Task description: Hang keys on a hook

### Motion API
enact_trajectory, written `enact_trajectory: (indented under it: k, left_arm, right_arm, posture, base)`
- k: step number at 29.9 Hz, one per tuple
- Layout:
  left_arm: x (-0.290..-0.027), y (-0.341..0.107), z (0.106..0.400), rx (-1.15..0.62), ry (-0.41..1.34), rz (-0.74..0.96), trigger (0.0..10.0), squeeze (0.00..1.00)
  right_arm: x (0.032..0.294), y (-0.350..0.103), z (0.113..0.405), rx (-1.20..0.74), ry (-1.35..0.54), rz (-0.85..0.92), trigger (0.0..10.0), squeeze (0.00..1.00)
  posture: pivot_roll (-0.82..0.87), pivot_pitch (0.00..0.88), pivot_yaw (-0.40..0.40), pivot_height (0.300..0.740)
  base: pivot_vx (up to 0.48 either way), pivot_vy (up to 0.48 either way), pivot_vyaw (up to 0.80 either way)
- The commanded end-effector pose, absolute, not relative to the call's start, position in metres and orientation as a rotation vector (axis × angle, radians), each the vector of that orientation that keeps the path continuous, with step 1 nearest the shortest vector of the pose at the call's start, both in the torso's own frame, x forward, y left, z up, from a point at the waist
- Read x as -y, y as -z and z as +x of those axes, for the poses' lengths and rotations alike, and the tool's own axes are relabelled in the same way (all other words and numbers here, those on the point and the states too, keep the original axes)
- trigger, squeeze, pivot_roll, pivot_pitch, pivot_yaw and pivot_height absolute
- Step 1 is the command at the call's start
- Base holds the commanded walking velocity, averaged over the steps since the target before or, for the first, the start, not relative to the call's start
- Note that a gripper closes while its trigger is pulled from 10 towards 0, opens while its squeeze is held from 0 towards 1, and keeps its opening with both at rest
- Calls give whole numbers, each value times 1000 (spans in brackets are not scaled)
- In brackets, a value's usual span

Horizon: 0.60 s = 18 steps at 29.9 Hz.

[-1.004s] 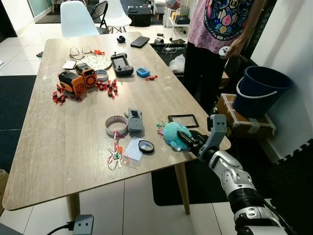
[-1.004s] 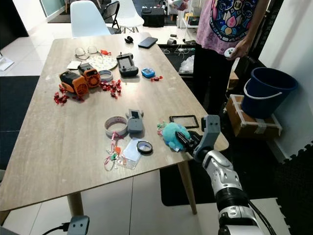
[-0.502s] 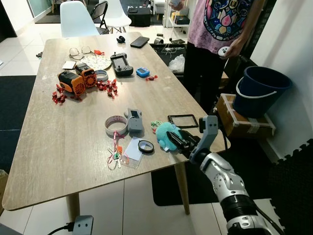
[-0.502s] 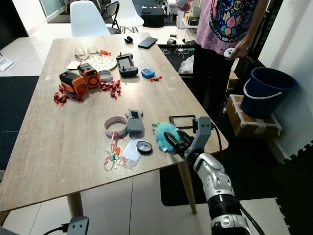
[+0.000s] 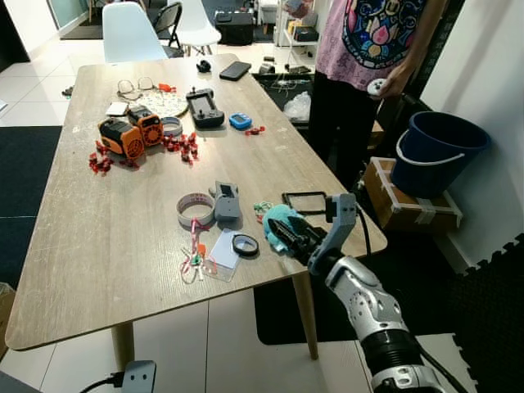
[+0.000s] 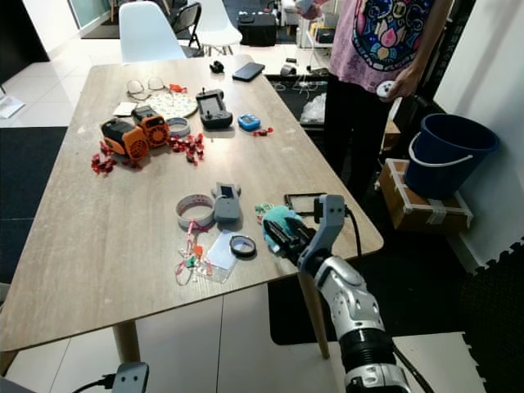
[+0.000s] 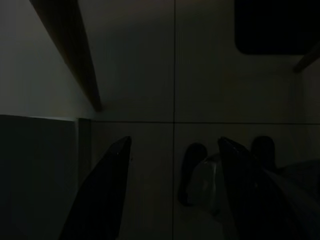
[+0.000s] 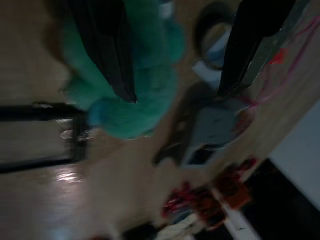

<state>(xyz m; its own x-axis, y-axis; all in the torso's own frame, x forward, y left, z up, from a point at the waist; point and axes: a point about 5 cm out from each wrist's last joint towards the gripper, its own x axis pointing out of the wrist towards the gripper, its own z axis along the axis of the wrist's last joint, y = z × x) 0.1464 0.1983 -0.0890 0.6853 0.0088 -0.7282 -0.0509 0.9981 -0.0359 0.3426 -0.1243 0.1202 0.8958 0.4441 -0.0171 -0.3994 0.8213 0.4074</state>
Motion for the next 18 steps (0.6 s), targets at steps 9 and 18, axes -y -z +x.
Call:
enact_trajectory:
  k: [9, 18]
  left_arm:
    - [-205, 92, 139, -854, -65, -64, 10000, 0]
    - [-206, 92, 140, -853, -69, -68, 10000, 0]
  right_arm:
    - [155, -128, 363, -122, -198, 520, 10000, 0]
    - [161, -145, 372, -37, -149, 329, 10000, 0]
  posture:
    - [66, 98, -38, 740]
    - [67, 94, -39, 740]
  base:
    - [0, 0, 0]
    - [0, 0, 0]
